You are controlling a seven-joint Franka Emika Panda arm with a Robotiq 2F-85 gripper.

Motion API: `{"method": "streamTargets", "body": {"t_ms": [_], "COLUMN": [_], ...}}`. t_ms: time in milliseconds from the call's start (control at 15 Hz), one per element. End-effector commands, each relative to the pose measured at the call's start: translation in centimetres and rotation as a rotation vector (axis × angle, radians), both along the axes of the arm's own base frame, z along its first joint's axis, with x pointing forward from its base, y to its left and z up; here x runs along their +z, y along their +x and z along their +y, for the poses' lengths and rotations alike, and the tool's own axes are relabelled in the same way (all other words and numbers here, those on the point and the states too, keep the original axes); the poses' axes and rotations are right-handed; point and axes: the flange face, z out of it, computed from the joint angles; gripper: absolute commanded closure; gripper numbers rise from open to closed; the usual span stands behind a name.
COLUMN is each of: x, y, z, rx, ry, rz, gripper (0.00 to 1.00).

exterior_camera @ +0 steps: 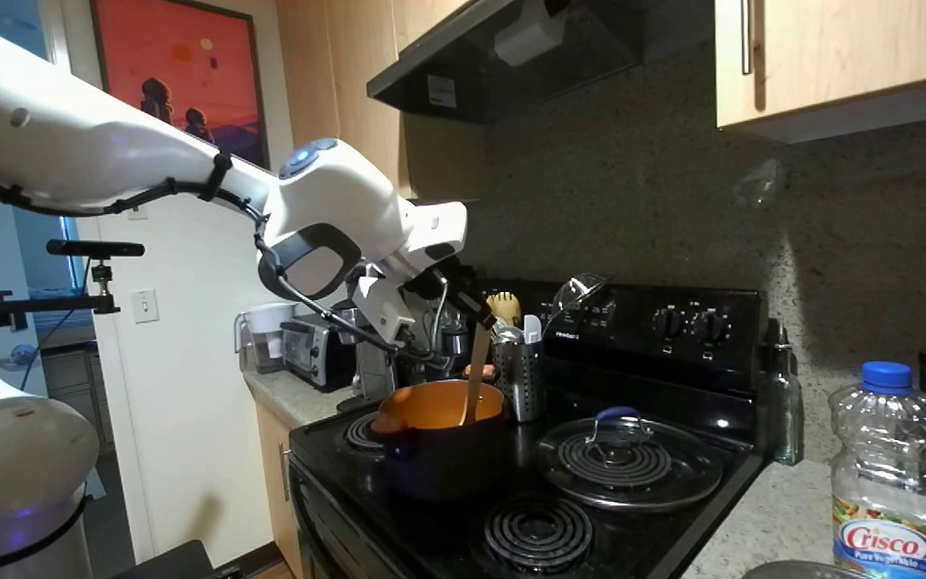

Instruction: Use the wooden spatula to stir contents in the black pot

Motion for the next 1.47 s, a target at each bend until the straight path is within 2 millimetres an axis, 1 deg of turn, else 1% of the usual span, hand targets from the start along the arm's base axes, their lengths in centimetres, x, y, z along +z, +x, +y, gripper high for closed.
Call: {"method": "streamTargets", "body": {"t_ms": [0, 200, 533, 867, 1067, 1400], "x": [-0.3, 0.0, 0.5, 1.3, 1.5, 1.8], "y": [-2.8, -3.9, -4.3, -4.0, -3.6, -2.4], "z": [1.9, 3.2, 4.8, 6.6, 8.1, 10.8], "rx": [0.048, 0.070, 0.094, 0.123, 0.150, 0.191], "ry": [-0.037, -0.050, -0.046, -0.055, -0.073, -0.106], "rz": [0.002, -0.003, -0.019, -0.033, -0.037, -0.046], "gripper": [0.95, 0.94, 0.94, 0.94, 0.94, 0.94]}}
